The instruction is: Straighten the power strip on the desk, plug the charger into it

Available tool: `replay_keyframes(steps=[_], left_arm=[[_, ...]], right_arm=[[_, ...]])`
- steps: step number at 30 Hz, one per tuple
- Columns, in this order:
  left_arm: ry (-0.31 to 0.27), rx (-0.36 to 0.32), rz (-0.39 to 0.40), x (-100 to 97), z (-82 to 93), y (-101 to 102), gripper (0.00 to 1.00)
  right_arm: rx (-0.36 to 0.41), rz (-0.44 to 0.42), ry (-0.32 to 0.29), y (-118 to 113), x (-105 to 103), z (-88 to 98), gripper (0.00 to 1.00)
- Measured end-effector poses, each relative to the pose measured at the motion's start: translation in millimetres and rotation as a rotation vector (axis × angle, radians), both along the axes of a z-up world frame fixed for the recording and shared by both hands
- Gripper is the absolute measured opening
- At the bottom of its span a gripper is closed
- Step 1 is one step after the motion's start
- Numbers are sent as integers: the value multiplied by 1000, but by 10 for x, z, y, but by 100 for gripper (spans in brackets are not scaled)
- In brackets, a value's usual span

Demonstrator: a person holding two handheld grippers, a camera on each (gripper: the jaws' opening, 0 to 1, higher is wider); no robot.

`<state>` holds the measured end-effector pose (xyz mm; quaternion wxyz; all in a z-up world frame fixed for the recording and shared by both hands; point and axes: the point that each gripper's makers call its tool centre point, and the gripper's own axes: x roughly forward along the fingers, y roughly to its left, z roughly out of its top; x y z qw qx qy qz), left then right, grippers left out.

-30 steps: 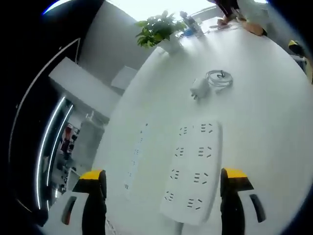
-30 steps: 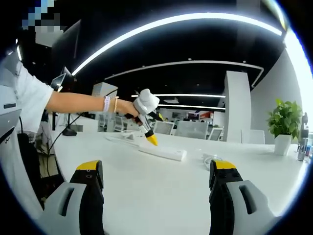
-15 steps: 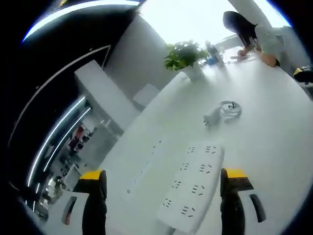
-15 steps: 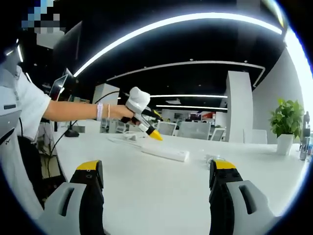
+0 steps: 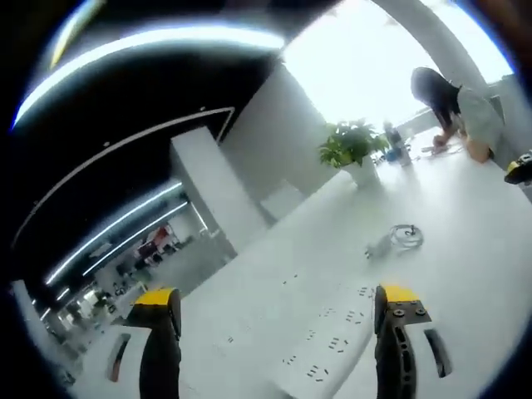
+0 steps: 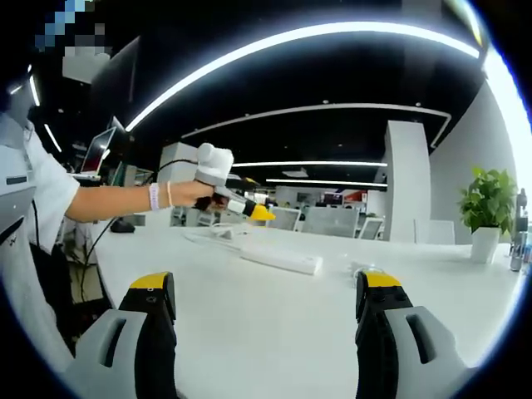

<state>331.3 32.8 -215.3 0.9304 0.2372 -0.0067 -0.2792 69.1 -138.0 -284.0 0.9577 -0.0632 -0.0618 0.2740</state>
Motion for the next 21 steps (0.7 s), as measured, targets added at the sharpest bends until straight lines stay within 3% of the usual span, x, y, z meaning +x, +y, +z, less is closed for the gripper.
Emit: replay_keyframes(steps=[3, 9, 21], left_arm=[[-80, -81, 3, -104, 166, 60, 99], [-124, -147, 32, -290, 212, 193, 99], [-108, -280, 69, -484, 100, 441, 99]], right_arm=[[0, 3, -2, 6, -1, 7, 89], [1, 11, 0, 36, 16, 2, 89], [0, 23, 5, 68, 47, -15, 89]])
